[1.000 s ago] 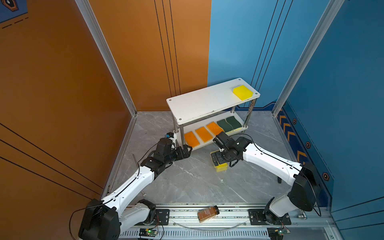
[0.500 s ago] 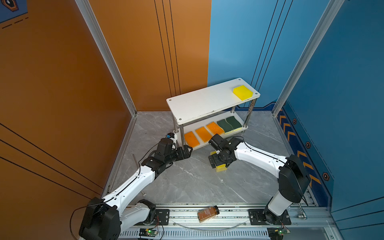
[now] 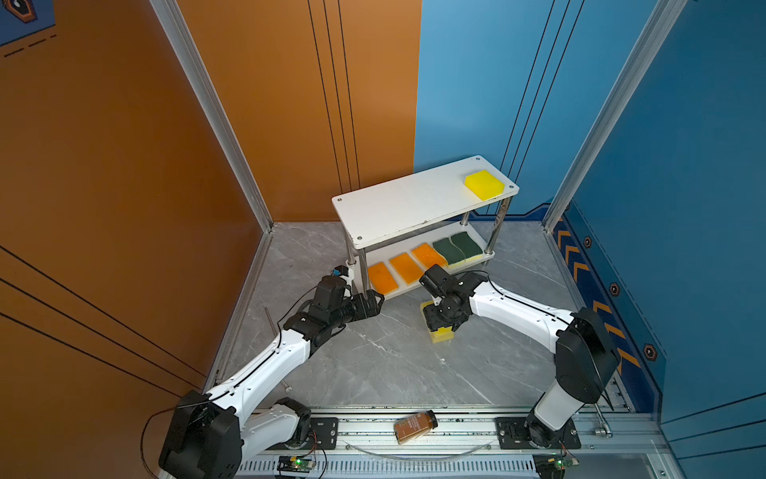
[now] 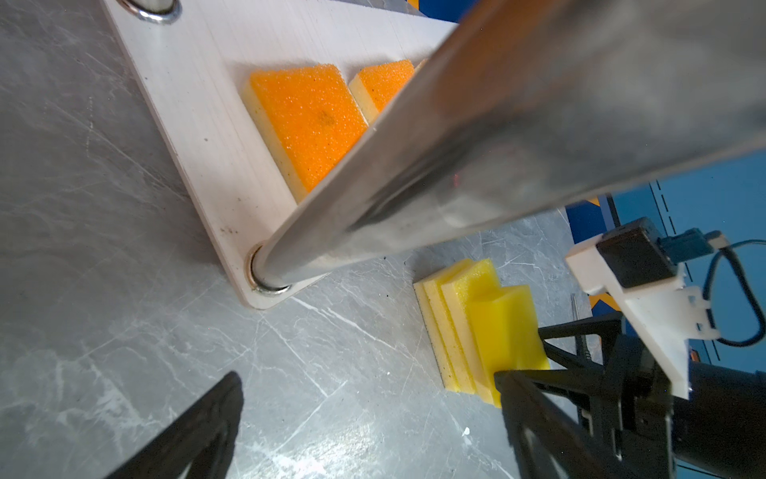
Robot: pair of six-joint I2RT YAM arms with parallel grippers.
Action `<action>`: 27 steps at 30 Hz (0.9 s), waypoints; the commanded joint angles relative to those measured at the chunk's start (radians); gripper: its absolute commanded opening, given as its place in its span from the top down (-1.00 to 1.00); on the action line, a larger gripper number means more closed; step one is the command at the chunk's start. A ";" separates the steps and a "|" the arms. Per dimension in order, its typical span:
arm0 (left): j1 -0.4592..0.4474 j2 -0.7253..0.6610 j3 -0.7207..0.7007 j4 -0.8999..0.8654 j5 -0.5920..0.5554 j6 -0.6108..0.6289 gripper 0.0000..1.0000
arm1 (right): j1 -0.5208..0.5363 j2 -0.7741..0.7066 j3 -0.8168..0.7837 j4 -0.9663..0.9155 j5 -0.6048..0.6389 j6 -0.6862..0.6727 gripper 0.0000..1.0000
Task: Arrange cleaning sponges on a shelf
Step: Pick up the cleaning sponge.
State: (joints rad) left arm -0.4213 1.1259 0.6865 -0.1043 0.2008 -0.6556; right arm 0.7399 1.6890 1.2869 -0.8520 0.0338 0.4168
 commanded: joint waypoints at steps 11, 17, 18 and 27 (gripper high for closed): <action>-0.010 0.020 0.008 -0.015 -0.012 -0.005 -0.96 | -0.017 -0.056 0.033 -0.043 -0.029 -0.047 -0.08; -0.010 0.025 0.007 -0.012 -0.009 -0.006 -0.96 | -0.030 -0.070 0.020 -0.042 -0.030 -0.049 -0.04; -0.010 0.025 0.007 -0.012 -0.009 -0.006 -0.96 | -0.030 -0.072 0.022 -0.044 -0.032 -0.051 -0.04; -0.011 0.021 0.007 -0.015 -0.006 -0.001 -0.96 | -0.080 -0.133 0.119 -0.162 -0.065 -0.162 -0.01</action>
State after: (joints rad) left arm -0.4248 1.1450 0.6865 -0.1043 0.1993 -0.6556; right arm 0.6949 1.6142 1.3495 -0.9321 -0.0074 0.3176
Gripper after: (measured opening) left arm 0.978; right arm 0.505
